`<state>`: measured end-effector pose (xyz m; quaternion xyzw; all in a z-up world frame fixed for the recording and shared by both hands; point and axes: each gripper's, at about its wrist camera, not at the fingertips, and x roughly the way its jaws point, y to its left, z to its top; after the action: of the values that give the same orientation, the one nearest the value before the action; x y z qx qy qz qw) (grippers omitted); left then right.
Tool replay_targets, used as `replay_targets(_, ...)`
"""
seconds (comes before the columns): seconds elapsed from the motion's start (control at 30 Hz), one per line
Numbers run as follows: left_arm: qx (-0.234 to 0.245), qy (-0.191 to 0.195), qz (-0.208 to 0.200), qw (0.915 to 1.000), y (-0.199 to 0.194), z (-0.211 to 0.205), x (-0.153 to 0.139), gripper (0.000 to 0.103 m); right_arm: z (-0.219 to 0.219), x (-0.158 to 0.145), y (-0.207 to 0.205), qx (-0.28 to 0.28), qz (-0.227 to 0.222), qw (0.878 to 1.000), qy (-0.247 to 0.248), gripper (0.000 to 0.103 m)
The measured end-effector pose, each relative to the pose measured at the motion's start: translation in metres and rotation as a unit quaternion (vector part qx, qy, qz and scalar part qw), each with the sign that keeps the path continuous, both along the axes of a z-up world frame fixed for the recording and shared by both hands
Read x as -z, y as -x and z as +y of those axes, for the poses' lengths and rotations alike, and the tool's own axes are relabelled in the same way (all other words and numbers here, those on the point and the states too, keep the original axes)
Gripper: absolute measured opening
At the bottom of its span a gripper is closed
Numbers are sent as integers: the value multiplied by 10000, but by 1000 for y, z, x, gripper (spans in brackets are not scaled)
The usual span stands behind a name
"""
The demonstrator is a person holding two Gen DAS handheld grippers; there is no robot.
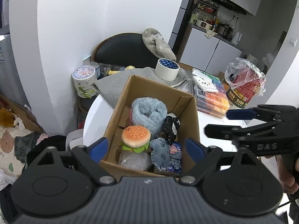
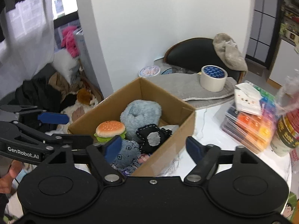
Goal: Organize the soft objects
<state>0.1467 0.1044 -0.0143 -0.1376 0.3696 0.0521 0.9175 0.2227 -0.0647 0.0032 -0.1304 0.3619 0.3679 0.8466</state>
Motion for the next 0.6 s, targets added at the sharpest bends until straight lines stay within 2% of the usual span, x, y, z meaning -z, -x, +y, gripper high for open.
replay_targets(0.03, -12, -34, -16, 10000, 2, -2, -2, 94, -5, -2, 1, 40, -15, 10000, -66, 83)
replay_targets(0.1, -36, -134, -62, 9999, 6, -7, -4, 96, -16, -3, 2, 111, -26, 9998, -184, 95)
replay_targets(0.2, -83, -110, -121, 9998, 12, -11, -6, 98, -32, -7, 6, 268, -105, 9990, -351, 103)
replay_targets(0.6, -51, -303, -392, 9988, 43, -33, -21, 100, -93, -16, 35, 1032, -189, 9900, -945, 103)
